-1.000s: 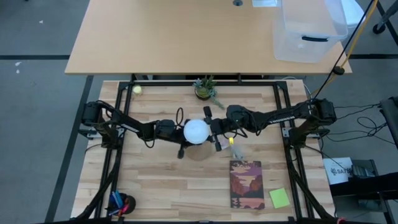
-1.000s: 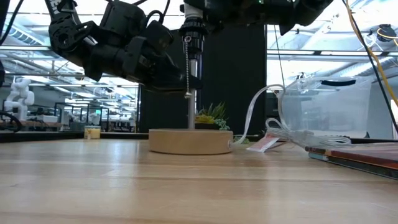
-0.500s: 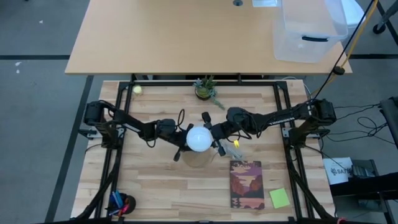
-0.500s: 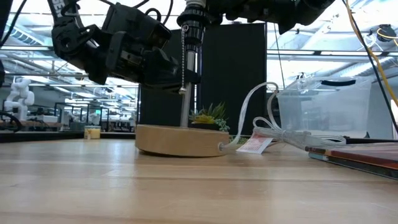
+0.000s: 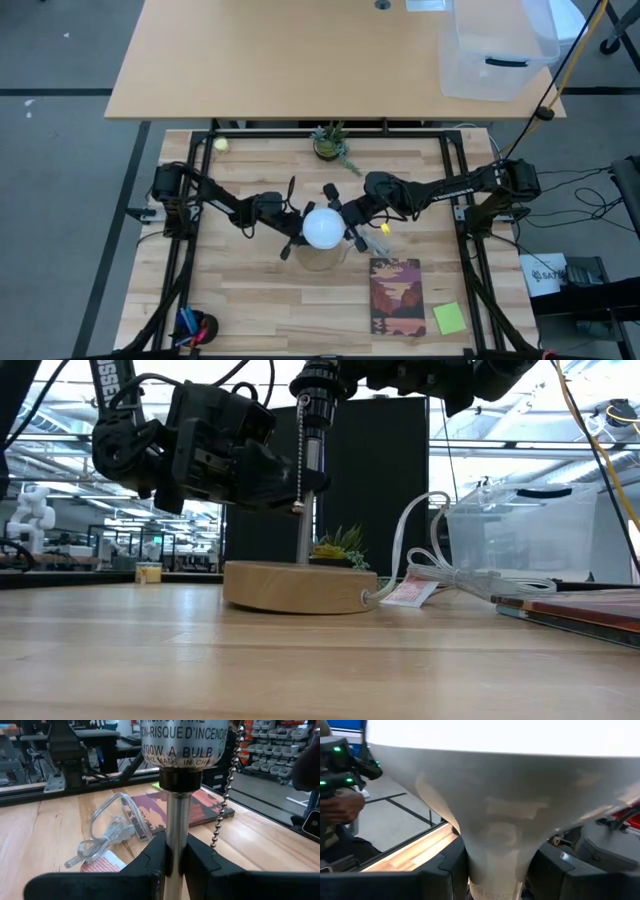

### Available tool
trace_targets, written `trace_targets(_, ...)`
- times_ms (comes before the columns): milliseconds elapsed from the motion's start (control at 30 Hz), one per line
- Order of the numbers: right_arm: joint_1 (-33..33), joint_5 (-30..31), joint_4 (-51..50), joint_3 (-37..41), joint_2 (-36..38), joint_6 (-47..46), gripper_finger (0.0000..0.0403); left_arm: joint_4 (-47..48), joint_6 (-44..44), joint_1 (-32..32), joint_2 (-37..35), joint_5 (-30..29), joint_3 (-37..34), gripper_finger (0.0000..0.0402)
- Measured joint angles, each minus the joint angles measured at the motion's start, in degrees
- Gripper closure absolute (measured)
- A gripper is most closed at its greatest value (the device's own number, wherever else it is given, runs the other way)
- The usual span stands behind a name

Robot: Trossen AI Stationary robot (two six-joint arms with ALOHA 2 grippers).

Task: Screw lightbulb
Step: Remove the white lightbulb from the silver lamp

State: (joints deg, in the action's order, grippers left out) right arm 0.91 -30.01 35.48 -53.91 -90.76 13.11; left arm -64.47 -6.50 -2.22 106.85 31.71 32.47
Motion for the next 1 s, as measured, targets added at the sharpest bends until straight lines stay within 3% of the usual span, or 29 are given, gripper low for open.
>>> trace_targets(233, 0.0, -3.1, 0.1, 0.0, 0.0, 0.0, 0.0251, 0.0, 0.2, 0.4, 0.1, 0.9, 0.7, 0.0356)
trace_targets(667, 0.2, -3.1, 0.7, -1.4, 0.1, -5.0, 0.0236, -1.4, 0.0, 1.7, 0.1, -3.2, 0.6, 0.0356)
trace_targets(800, 0.2, -3.1, -2.2, -3.8, 0.1, -5.2, 0.0222, -1.7, -0.8, 1.4, 0.0, -1.9, 0.6, 0.0356)
trace_targets(1000, 0.2, -3.1, -3.1, -4.9, 0.1, -5.0, 0.0234, -2.3, -0.8, 1.3, 0.0, 0.3, 0.7, 0.0356)
